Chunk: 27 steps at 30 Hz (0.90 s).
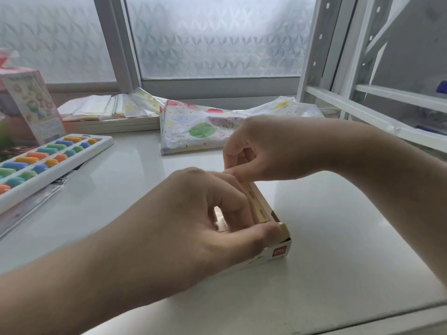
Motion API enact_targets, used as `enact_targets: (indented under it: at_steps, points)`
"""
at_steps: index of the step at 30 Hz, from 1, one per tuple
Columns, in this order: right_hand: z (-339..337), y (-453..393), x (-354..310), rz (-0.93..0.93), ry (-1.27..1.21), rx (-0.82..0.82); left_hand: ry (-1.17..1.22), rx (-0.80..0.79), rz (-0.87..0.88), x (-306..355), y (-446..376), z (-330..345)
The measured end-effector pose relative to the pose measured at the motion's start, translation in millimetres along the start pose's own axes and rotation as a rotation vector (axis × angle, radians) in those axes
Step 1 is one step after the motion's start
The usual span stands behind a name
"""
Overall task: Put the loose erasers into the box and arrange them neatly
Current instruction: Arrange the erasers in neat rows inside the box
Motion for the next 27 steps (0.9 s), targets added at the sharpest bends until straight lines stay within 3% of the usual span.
enact_targets:
  at_steps: [7,13,19,27]
  points:
    - [0.5,-0.1,-0.7,-0.006,-0.002,-0.001,-0.044,0.005,0.113,9.1,1.4,3.1]
    - [1.3,-0.6,-1.0,-0.009,0.022,0.001,0.001,-0.010,0.109,1.3,-2.8,1.9]
    - [2.1,-0.8,-1.8,-0.024,0.004,-0.017,-0.139,-0.013,0.294,16.5,4.6,4.1]
    - [1.9,-0.8,-0.4,-0.019,0.016,-0.009,-0.166,-0.022,0.306,11.1,6.4,9.5]
Point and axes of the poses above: each hand's wrist, its own y-axis away from the middle knuckle, its own z-axis out of the palm, x = y × z, the point moved 9 cm from there along -y, towards the middle knuckle, and after that the axes turned 6 degrees about x, right-handed, at the moved point
